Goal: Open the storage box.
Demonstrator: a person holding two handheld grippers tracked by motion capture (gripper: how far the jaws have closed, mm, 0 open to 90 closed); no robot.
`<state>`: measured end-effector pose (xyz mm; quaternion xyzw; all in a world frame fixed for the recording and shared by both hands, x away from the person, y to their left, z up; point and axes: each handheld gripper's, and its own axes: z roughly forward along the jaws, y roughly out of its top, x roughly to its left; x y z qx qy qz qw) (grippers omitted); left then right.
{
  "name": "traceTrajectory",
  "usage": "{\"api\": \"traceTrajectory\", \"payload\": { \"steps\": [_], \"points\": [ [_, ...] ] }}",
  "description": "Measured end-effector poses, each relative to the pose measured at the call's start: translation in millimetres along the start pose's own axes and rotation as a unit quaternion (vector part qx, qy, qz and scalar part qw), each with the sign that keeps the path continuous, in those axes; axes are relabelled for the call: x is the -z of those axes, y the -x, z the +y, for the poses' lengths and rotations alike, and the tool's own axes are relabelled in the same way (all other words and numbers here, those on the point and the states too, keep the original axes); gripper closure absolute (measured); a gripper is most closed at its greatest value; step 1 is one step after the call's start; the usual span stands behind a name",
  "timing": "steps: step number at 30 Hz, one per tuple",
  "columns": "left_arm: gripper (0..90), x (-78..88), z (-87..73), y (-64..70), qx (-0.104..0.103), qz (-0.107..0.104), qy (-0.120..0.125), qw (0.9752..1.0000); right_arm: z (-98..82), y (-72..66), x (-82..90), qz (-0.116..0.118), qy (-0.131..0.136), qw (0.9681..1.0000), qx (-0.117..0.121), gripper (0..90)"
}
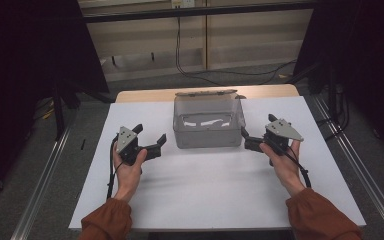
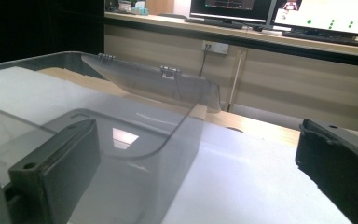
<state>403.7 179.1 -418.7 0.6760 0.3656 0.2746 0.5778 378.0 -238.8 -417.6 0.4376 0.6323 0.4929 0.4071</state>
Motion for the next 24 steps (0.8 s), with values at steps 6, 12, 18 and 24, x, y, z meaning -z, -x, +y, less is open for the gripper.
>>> {"api": "traceTrajectory", "payload": {
  "steps": [6,12,18,24],
  "points": [
    [2.9,12.9,-1.1,3.4,-0.005,0.014,0.007,0.9999,-3.2,0.2,16.0,-0.010,0.018,0.9998,-0.007,0.0],
    [2.9,23.2,-7.7,2.6,-0.002,0.020,0.006,0.9998,-8.7,0.2,30.9,-0.011,0.025,0.9996,-0.010,0.0],
    [2.9,34.1,-11.6,4.5,0.007,0.027,0.003,0.9996,-17.5,2.3,44.8,-0.012,0.027,0.9993,-0.022,0.0],
    [2.9,47.8,-15.1,6.0,0.009,0.045,0.010,0.9989,-20.4,7.4,60.8,-0.013,0.038,0.9989,-0.024,0.0]
  ]
}}
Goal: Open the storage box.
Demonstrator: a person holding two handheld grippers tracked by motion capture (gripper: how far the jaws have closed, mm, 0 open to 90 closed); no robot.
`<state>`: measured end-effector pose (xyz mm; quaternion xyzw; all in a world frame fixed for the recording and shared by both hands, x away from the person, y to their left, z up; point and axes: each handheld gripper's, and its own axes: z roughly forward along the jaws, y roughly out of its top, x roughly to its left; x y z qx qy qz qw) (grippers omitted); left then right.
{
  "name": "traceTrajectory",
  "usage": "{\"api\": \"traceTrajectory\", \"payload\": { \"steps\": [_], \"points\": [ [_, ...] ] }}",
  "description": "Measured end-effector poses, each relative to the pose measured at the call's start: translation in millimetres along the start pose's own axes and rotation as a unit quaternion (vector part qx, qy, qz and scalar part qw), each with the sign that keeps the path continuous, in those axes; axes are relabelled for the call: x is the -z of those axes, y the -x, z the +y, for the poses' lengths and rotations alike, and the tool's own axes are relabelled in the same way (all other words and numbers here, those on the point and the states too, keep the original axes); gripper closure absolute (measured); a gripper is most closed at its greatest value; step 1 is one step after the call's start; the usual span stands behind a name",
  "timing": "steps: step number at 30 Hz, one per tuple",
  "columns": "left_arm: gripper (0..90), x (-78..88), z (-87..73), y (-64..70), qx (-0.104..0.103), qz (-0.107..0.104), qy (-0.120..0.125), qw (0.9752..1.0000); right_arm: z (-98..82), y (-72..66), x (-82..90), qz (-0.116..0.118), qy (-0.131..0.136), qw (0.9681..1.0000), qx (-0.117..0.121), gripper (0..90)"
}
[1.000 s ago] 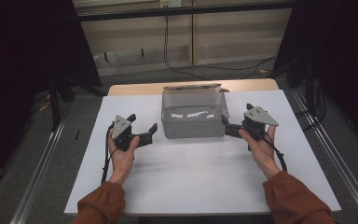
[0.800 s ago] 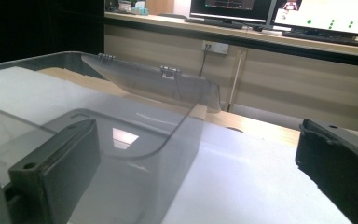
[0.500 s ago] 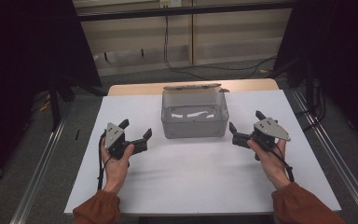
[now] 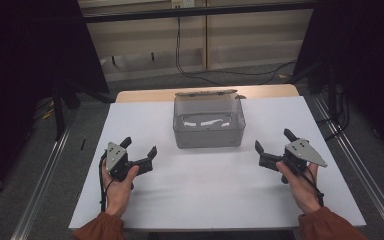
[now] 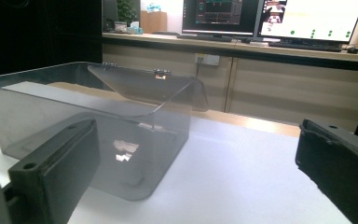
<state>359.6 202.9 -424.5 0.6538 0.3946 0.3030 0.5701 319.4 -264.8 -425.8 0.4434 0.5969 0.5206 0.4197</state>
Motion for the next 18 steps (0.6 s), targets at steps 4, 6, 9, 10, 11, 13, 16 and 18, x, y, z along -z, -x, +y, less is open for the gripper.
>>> {"api": "traceTrajectory", "payload": {
  "steps": [4,6,9,10,11,13,16,18],
  "points": [
    [2.9,9.4,-0.6,-1.0,0.002,0.000,-0.001,1.0000,-1.8,4.1,11.2,-0.005,0.003,1.0000,-0.003,0.0],
    [2.9,15.3,-0.6,-0.3,-0.004,-0.002,-0.003,1.0000,-2.5,6.5,17.0,-0.006,0.002,1.0000,-0.001,0.0],
    [2.9,25.0,-0.8,2.2,-0.010,-0.005,0.002,0.9999,-4.2,10.2,26.7,-0.015,0.000,0.9999,-0.005,0.0],
    [2.9,27.5,-1.6,2.6,-0.010,-0.004,0.001,0.9999,-5.2,11.2,30.2,-0.017,0.000,0.9998,-0.006,0.0],
    [2.9,29.8,-2.8,2.1,-0.009,-0.003,-0.001,0.9999,-6.7,12.2,33.3,-0.018,0.000,0.9998,-0.007,0.0],
    [2.9,33.1,-6.1,0.2,-0.003,0.009,-0.004,0.9999,-10.1,13.5,38.1,-0.025,-0.004,0.9997,-0.003,0.0],
    [2.9,37.8,-9.5,-5.2,0.018,0.021,-0.012,0.9995,-14.3,14.6,45.1,-0.026,-0.014,0.9996,-0.004,0.0],
    [2.9,42.6,-9.9,-5.9,0.009,0.040,-0.011,0.9991,-16.2,15.7,51.1,-0.030,-0.014,0.9995,-0.005,0.0]
  ]
}}
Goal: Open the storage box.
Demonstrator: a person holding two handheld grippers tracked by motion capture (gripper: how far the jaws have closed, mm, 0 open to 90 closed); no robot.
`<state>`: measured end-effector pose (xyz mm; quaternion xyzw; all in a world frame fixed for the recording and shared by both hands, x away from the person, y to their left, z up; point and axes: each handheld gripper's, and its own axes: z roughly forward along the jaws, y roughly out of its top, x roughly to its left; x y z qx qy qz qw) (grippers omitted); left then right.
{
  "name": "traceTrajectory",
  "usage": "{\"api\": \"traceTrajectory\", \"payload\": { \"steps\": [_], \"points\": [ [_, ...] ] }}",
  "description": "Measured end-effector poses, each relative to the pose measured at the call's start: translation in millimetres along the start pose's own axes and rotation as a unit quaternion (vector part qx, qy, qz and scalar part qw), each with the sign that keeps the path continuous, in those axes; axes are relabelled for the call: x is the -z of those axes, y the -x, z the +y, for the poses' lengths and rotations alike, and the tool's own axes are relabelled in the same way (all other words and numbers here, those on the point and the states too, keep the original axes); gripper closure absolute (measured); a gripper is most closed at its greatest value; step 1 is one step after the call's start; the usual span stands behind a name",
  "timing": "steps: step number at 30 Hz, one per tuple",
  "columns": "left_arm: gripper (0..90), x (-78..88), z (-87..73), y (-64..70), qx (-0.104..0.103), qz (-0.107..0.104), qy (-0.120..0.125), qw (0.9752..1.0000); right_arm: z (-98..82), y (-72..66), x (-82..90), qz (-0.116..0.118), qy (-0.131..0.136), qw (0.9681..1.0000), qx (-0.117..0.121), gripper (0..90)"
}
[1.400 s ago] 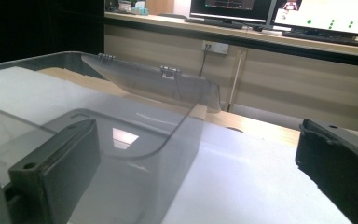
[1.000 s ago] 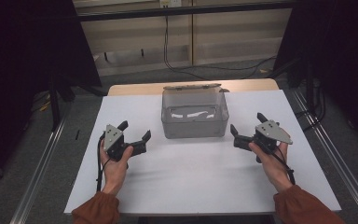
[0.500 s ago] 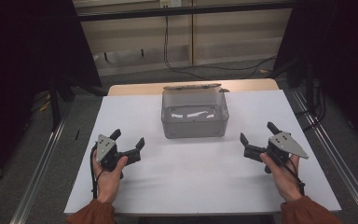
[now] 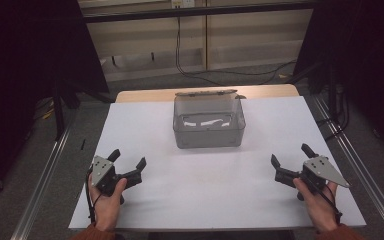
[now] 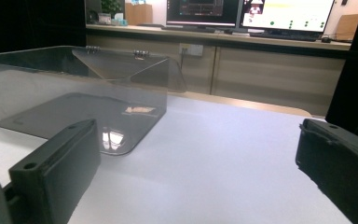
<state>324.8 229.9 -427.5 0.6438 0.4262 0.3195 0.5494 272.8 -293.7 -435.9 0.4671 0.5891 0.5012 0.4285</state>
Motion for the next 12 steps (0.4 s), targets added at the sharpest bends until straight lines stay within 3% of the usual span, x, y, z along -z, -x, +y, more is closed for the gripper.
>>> {"api": "traceTrajectory", "payload": {
  "steps": [3,7,9,12],
  "points": [
    [2.9,5.6,-1.4,-0.5,0.006,-0.005,0.005,1.0000,-2.0,2.9,7.4,-0.002,-0.001,1.0000,-0.003,0.0],
    [2.9,7.0,-6.1,0.6,-0.002,-0.008,-0.002,1.0000,-7.3,9.3,14.9,-0.014,0.000,0.9999,0.009,0.0],
    [2.9,4.0,-5.3,3.4,-0.012,-0.014,0.000,0.9998,-10.0,9.3,14.8,-0.020,-0.004,0.9998,0.004,0.0],
    [2.9,2.1,-3.7,5.0,-0.007,-0.024,0.000,0.9997,-9.6,6.2,11.8,-0.017,-0.001,0.9998,0.008,0.0]
  ]
}}
